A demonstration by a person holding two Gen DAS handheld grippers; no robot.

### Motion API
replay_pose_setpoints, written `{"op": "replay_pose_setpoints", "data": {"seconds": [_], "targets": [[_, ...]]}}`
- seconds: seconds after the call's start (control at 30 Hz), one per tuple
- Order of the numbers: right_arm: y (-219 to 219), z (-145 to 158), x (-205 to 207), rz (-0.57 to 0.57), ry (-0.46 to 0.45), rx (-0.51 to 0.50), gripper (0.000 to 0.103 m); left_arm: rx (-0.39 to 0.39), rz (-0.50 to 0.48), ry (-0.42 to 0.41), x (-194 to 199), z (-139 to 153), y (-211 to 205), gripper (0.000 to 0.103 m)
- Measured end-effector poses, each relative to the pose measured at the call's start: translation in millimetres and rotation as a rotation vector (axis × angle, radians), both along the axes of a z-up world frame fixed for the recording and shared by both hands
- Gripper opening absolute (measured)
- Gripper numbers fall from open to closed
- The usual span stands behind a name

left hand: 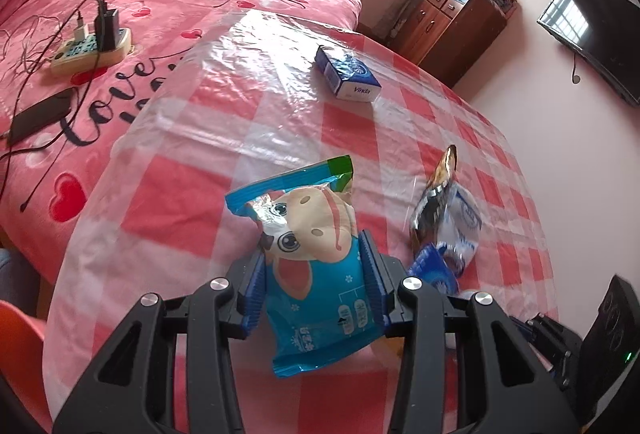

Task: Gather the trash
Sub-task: 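Hold the blue snack bag in the left tool while the right tool grasps the white milk bag, then carry both bags to the orange bin and open both tools to drop them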

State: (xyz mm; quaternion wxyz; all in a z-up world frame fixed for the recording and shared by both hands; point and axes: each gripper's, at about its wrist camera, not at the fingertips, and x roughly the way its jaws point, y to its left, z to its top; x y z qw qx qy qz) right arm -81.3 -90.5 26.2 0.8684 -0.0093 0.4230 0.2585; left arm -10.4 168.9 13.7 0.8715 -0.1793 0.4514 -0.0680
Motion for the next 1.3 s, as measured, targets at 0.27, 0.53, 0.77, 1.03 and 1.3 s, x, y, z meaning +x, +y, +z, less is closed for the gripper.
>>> {"op": "replay_pose_setpoints", "data": {"seconds": [0.27,0.53,0.77,1.03,1.3], "targets": [[0.6,-0.5,-4.4,0.012,0.026,0.017,0.044,-0.029,0.018,-0.008,-37.9,-2.2,15.1,0.044],[26.4,-2.5,-18.3,0.053,-0.008,-0.091,0.073,-0.049,0.039,-0.017,-74.7,-2.9,32.2,0.044],[32.6,-5.6,-5.1,0.033,-0.015,-0.153,0.076,-0.081,0.058,-0.037,-106.2,-0.6,46.9,0.042],[31.8,-5.3,-9.9,0.007,-0.037,-0.176,0.064,-0.101,0.043,-0.048,-124.4,1.5,57.7,0.04],[28.3,-3.0,-17.1,-0.03,-0.02,-0.151,0.064,-0.021,-0.028,-0.056,-123.8,4.7,38.4,0.065]]}}
